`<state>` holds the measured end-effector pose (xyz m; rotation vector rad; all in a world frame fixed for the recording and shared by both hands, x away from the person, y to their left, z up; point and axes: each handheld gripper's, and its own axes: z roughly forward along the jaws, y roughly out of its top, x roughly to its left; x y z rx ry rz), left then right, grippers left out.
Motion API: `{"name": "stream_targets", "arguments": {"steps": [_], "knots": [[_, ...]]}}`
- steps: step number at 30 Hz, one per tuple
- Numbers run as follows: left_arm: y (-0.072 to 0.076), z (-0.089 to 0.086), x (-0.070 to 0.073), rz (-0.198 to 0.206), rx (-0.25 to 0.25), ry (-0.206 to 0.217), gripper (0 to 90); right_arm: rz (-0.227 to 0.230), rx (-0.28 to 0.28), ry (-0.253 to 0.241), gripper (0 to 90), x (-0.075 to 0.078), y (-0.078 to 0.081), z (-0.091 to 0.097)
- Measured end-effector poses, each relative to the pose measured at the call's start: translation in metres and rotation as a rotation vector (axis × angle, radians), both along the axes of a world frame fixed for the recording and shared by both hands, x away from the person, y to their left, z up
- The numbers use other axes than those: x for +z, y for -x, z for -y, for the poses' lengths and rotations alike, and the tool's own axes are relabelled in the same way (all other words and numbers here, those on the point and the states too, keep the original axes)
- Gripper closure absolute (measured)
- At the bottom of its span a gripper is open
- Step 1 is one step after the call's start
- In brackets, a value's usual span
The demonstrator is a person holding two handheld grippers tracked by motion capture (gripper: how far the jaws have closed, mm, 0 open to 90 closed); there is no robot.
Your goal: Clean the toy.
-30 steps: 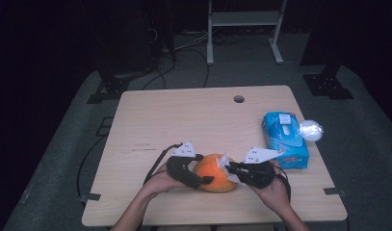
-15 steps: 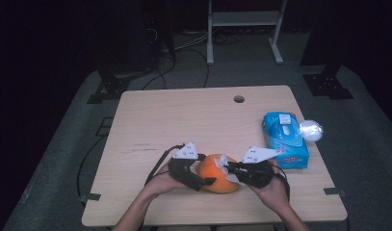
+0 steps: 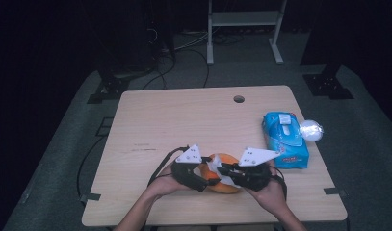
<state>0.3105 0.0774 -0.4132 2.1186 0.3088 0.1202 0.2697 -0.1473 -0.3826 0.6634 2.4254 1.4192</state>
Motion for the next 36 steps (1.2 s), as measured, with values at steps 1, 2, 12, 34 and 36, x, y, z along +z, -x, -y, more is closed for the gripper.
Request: {"name": "stream_targets", "arguments": {"steps": [1, 2, 12, 34, 36], "knots": [[0.001, 0.000, -0.001, 0.005, 0.001, 0.000, 22.3, 0.004, 0.002, 0.011, 81.0, -0.001, 0.000, -0.002], [0.001, -0.001, -0.001, 0.005, 0.000, 0.001, 22.2, 0.004, 0.002, 0.013, 81.0, -0.002, -0.001, -0.002], [-0.008, -0.005, -0.005, -0.080, 0.024, 0.025, 11.3, -0.055, -0.081, 0.052, 81.6, -0.015, -0.015, 0.022], [-0.005, 0.000, -0.010, -0.057, -0.007, -0.012, 8.5, -0.035, -0.087, 0.079, 81.7, -0.014, -0.012, 0.020], [-0.006, 0.001, -0.013, -0.084, -0.005, -0.005, 8.6, -0.035, -0.085, 0.082, 81.7, -0.014, -0.012, 0.021]]}}
